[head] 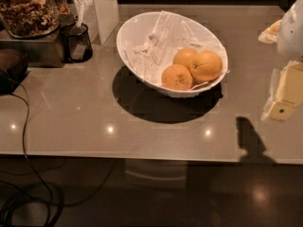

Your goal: Pick orange from white bowl

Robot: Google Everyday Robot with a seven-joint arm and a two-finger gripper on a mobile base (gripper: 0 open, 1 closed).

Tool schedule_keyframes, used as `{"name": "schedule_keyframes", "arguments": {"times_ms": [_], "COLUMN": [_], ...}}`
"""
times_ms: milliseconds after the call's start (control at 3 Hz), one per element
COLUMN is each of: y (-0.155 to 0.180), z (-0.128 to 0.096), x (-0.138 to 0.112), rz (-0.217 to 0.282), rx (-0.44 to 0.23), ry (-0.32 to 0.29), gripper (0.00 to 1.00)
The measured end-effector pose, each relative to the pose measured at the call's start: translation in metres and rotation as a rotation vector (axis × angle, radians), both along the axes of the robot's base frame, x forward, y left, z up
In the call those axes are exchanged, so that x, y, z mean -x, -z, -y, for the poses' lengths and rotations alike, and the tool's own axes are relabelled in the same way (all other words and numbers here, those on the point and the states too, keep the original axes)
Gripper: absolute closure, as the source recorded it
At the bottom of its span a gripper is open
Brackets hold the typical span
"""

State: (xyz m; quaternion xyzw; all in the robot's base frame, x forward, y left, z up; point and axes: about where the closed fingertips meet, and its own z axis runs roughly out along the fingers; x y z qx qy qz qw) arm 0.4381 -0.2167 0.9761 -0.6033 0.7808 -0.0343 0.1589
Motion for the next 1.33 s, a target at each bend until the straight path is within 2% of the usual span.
{"name": "schedule_keyframes", "arguments": {"times_ms": [333,667,1000,1333], "y": [0.0,-0.001,0.002,0.012], "z": [0.0,-0.003,-0.015,-0.033], "x": [0.0,-0.006,-0.027,-0.046], "rz": [0.0,0.009,0.009,-0.035], "rx": [0.0,-0.037,-0.124,-0.187], "ry": [0.0,-0.011,-0.054,-0.1], "gripper": [0.0,0.0,0.0,0.0]}}
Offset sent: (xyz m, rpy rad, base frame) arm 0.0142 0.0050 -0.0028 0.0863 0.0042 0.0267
